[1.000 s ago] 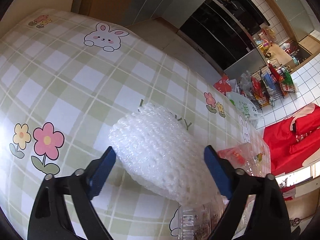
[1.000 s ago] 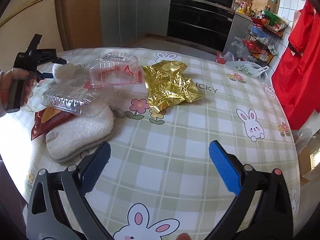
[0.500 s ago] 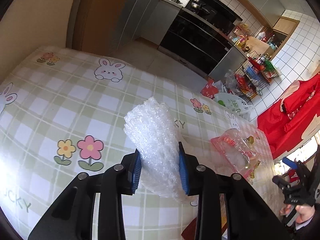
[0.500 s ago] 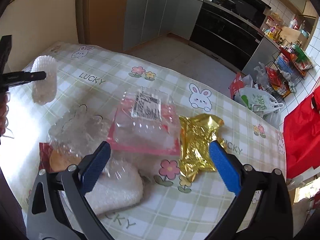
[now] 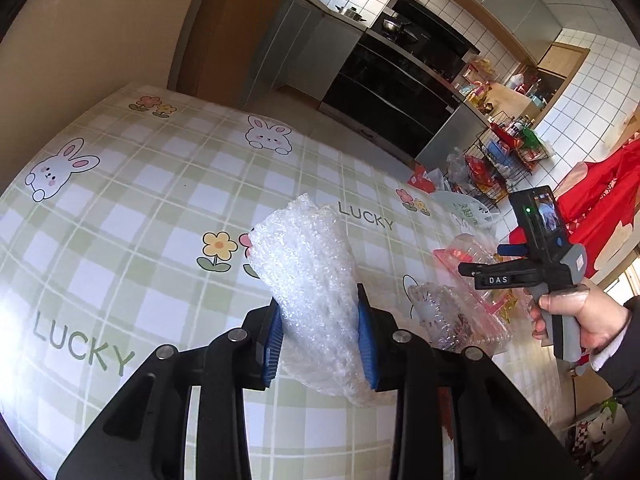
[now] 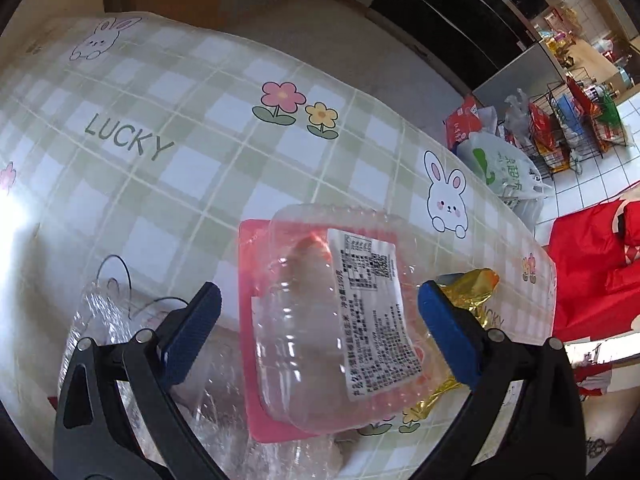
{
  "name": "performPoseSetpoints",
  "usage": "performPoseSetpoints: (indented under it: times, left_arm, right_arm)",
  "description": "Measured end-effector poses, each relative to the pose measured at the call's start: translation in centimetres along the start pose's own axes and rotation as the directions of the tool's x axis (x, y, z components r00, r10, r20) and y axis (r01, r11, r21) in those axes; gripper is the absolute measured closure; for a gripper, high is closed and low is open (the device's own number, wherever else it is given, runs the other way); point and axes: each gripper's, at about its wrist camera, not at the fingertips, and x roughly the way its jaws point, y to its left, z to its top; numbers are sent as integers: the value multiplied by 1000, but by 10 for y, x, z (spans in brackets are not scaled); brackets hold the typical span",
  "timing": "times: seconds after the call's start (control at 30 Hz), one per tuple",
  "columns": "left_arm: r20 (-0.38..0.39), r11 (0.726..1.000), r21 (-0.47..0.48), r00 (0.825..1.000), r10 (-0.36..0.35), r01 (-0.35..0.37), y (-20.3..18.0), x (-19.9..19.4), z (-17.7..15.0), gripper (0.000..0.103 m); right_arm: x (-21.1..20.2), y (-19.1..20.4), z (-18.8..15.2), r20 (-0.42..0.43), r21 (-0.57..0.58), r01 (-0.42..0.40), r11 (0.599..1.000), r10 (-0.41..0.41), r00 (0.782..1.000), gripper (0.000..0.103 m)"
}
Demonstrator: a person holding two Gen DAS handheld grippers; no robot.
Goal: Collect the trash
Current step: 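Lift the foam sleeve with the left gripper while the right gripper lifts the plastic container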
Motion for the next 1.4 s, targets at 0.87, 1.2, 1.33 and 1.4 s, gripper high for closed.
performPoseSetpoints:
  times: [0.87,1.2,1.33,1.4]
  left_arm:
    - [75,991,124,995,-63,53,-45,-42,2,71]
    - [88,978,197,993,-83,64,-85,-83,-7,71]
    - [93,969,235,991,-96,72,-102,-105,-14,71]
    - [92,964,255,990,-106,80,-112,-118,-20,71]
  right_arm:
    - [-35,-52,-16,15,126,-57,990,55,998,40]
    - [-107,-69,-62,169,107,-85,991,66,983,40]
    - [-151,-74,-98,278,85,-139,987,110,954,40]
    - [-173,-78,-120,329,89,-180,980,142,934,40]
